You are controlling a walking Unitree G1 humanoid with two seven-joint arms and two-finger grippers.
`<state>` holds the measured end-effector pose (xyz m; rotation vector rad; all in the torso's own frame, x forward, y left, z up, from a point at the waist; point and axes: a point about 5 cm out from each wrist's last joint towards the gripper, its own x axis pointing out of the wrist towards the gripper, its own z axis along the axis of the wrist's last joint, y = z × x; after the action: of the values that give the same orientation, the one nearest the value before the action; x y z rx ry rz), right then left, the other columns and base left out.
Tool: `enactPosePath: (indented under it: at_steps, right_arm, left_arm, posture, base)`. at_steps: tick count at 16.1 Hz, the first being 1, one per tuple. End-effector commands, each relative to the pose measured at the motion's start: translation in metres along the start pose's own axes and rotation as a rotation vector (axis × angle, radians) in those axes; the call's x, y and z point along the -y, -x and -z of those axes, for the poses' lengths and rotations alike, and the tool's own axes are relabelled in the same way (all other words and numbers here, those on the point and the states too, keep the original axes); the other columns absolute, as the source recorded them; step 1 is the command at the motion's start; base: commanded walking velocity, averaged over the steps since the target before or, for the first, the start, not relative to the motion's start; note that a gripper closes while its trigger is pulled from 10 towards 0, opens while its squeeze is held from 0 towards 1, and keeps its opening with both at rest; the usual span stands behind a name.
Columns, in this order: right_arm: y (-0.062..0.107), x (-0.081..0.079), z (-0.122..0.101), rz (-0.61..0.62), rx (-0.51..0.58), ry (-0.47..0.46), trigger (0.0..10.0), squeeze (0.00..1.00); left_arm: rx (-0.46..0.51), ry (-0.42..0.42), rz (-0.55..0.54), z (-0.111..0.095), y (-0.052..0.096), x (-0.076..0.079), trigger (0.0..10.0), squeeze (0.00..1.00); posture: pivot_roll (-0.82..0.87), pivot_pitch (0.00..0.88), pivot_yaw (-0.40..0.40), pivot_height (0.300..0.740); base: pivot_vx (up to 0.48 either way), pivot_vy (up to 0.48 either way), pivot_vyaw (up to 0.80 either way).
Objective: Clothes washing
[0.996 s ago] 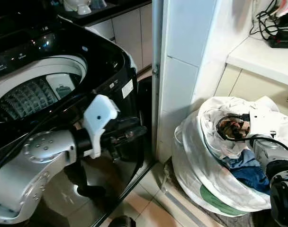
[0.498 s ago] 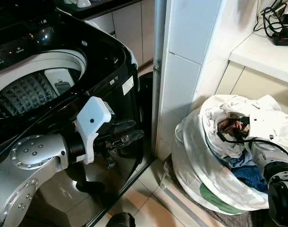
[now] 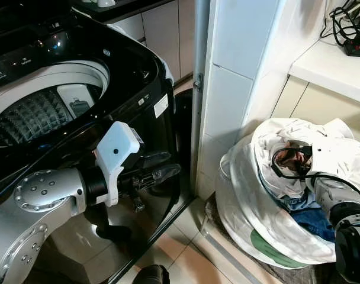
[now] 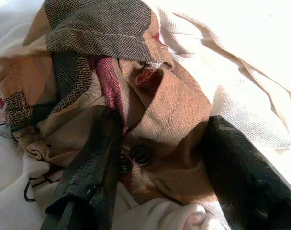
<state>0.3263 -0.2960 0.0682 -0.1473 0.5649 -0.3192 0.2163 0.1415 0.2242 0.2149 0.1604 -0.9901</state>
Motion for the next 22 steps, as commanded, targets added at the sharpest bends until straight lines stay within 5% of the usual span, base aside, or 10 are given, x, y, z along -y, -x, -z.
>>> enactPosePath:
  at_steps: [1,14,17,19,22]
  right_arm:
    - [0.000,0.001,0.006,0.008,-0.032,0.001,0.0,0.00]
    - [0.000,0.004,-0.009,0.009,0.019,-0.036,0.0,0.00]
    - [0.000,0.004,-0.041,-0.028,0.128,-0.059,0.0,0.00]
    - [0.007,0.004,-0.079,-0.088,0.272,-0.040,0.0,0.00]
    - [0.037,0.012,-0.116,-0.139,0.437,-0.003,0.0,0.00]
  left_arm:
    - [-0.009,-0.008,0.006,-0.001,0.001,0.002,10.0,0.00]
    - [0.013,0.005,-0.032,0.000,-0.006,-0.003,10.0,0.00]
    - [0.068,0.007,-0.068,0.001,-0.019,-0.014,10.0,0.00]
    - [0.168,0.035,-0.152,-0.004,-0.042,-0.033,10.0,0.00]
    - [0.244,0.038,-0.180,-0.009,-0.065,-0.045,10.0,0.00]
  posture:
    - [0.34,0.119,0.057,0.740]
    - [0.30,0.083,0.036,0.740]
    - [0.19,0.031,0.032,0.740]
    - [0.05,0.000,0.045,0.740]
    - [-0.07,0.000,0.068,0.740]
  base:
    - [0.000,0.000,0.00]
    - [0.000,0.000,0.00]
    - [0.000,0.000,0.00]
    - [0.000,0.000,0.00]
    - [0.000,0.000,0.00]
